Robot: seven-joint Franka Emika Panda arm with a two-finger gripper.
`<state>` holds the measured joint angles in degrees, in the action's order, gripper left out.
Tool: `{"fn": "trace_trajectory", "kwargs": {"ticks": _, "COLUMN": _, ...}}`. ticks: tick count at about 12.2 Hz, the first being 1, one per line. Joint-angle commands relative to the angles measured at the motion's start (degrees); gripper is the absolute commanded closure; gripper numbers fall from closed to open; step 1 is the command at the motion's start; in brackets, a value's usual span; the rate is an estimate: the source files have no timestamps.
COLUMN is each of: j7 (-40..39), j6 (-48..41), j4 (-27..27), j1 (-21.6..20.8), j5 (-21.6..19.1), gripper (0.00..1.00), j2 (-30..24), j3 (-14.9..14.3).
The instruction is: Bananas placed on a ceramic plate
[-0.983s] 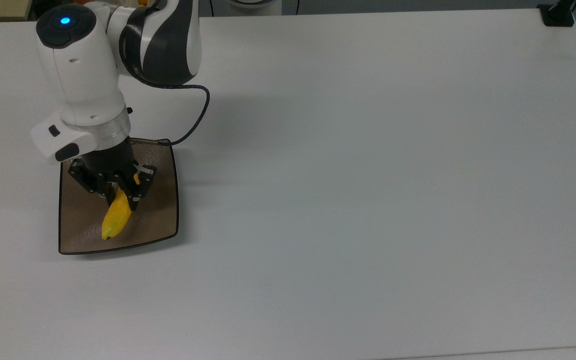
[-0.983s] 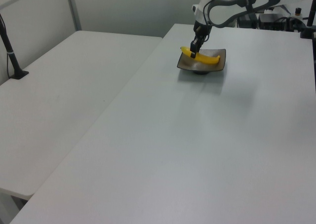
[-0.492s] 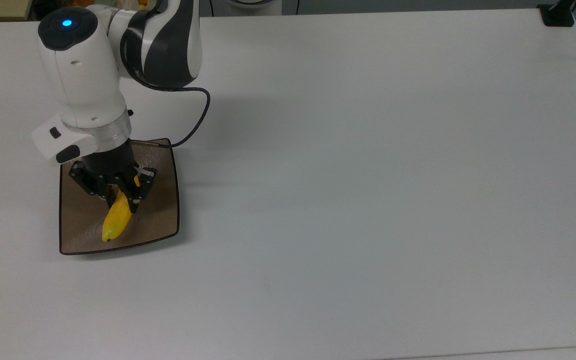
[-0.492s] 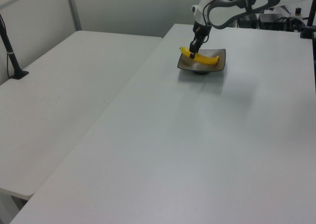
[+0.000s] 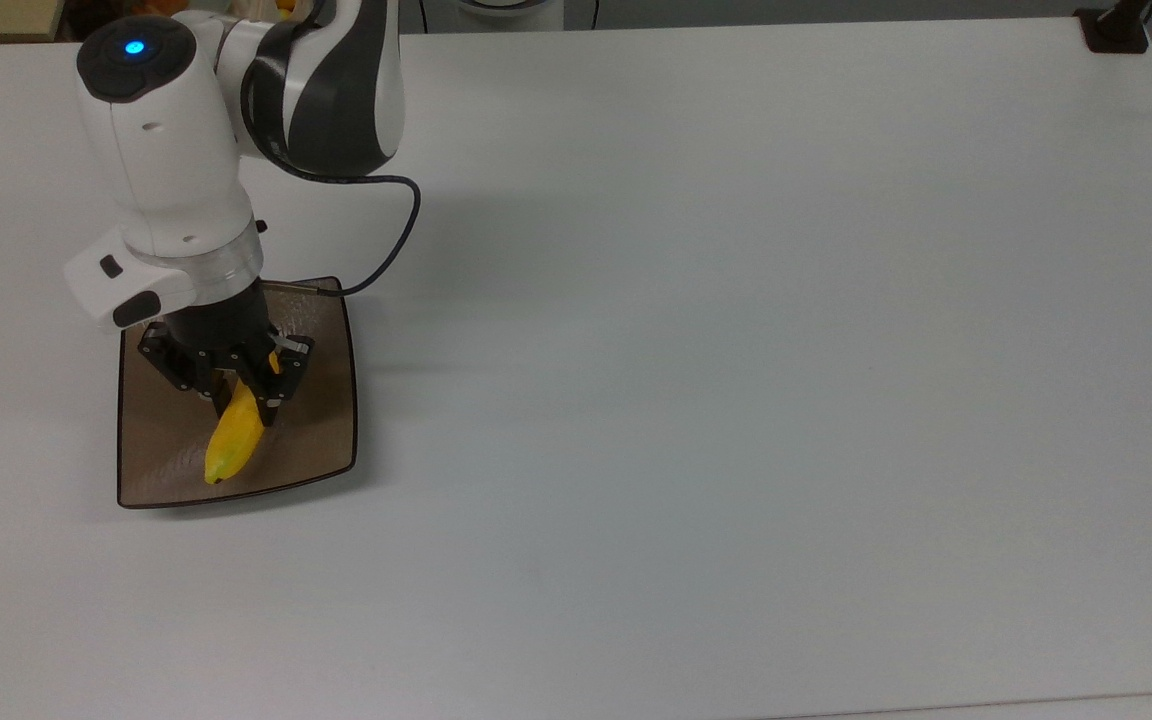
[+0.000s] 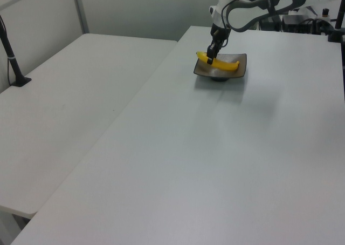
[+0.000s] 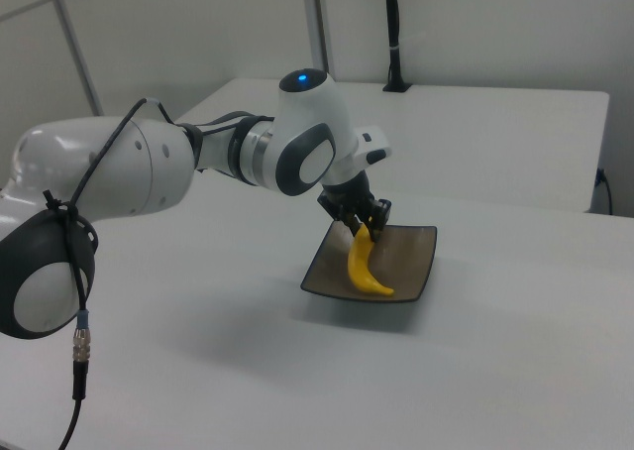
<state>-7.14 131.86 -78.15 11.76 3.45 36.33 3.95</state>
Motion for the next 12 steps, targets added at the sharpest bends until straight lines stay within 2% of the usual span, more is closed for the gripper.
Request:
{"fn": "trace_trajectory", "kwargs": {"ticks": 1, "j7": 0.82, "j6": 1.12, "j4": 0.01, "j1": -0.86, "j5": 1.55, "gripper": 0.0, "j2": 0.32, "j3": -0.87}}
{"fn": "trace_trajectory", "kwargs": {"ticks": 2, "j7": 0.9, "j6": 1.12, "j4": -0.51, "j1": -0.87, "j5": 2.78, "gripper": 0.0, "j2": 0.23, "j3": -0.79}}
{"fn": "trace_trajectory", "kwargs": {"ticks": 4, "j7": 1.17, "j6": 1.03, "j4": -0.52, "j1": -0.78, "j5": 2.79, "gripper": 0.0, "j2": -0.64, "j3": -0.87}}
{"fn": "trace_trajectory", "kwargs": {"ticks": 7, "j7": 1.17, "j6": -0.37, "j4": -2.35, "j1": -0.95, "j5": 2.79, "gripper": 0.0, "j2": -4.76, "j3": -0.79}}
{"fn": "trace_trajectory", "kwargs": {"ticks": 9, "j7": 0.73, "j6": -6.22, "j4": -7.7, "j1": -0.95, "j5": 2.79, "gripper": 0.0, "j2": -13.34, "j3": -0.79}}
{"fn": "trace_trajectory", "kwargs": {"ticks": 12, "j7": 0.64, "j6": -20.88, "j4": -8.34, "j1": -2.52, "j5": 2.01, "gripper": 0.0, "j2": -22.15, "j3": -0.79}}
